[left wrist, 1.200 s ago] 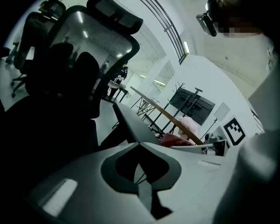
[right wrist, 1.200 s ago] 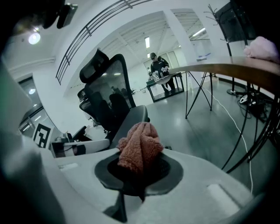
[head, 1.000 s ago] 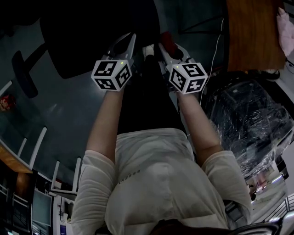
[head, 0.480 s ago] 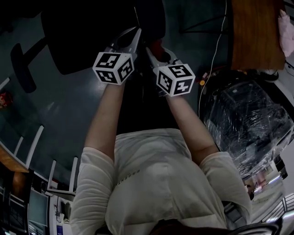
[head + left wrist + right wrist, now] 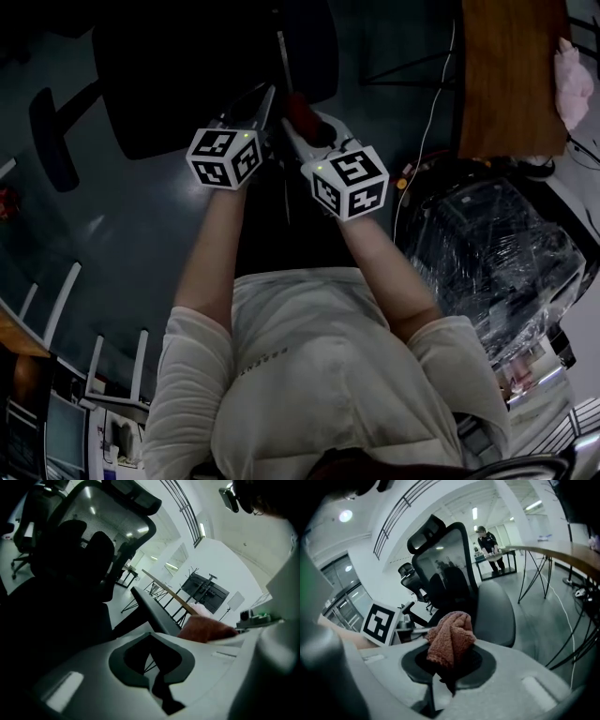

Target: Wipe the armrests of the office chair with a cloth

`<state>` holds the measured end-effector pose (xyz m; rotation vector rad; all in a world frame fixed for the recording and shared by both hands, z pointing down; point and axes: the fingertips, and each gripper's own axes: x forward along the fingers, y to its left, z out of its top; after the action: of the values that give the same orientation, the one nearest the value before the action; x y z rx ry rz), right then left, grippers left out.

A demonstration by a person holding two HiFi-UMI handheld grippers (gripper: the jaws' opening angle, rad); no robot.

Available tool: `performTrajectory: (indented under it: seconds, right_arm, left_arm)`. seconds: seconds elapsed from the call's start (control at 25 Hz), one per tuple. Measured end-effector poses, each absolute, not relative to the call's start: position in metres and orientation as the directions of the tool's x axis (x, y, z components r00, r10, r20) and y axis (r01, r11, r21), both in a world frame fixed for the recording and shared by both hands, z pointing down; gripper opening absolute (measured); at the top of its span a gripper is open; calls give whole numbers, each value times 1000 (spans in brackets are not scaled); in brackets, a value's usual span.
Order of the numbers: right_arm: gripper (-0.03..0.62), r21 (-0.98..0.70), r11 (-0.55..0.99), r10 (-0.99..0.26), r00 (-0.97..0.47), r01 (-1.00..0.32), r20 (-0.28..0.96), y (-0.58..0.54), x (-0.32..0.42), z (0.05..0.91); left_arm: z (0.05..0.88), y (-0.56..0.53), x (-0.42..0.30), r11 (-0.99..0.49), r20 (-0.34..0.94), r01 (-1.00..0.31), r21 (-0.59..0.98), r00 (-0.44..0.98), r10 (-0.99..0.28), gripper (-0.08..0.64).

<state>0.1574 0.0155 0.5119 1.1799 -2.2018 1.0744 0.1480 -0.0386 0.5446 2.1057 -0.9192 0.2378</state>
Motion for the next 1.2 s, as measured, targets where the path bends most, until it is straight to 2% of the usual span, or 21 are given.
performTrajectory:
  seconds: [0.4,0.6,0.72,0.92,1.2]
  right_arm:
    - [50,-210,465,-671,-497,-860,550,-149,198,430]
    - [49,-69,455,-718,-412,-888,561,-236,228,426]
    - [50,-38,470,-691,-394,-882,606,-268,233,446]
    - [49,-89,550,-552,-442,-831,707,-278,218,507]
    - [51,-160,640,-453,-538,-751,711,-260,172,525]
  left_arm:
    - [520,-51,147,-380,439,-696,609,695,-569,15]
    - [532,-42,159,-350,469,-688,636,705,-533,15]
    - [540,-36,168,-338,480,-683,648,710,-515,15]
    - [547,-36,181,-331,482,-678,657,714,-507,12]
    - [559,-31,181,-288,510,-696,658,692,-511,12]
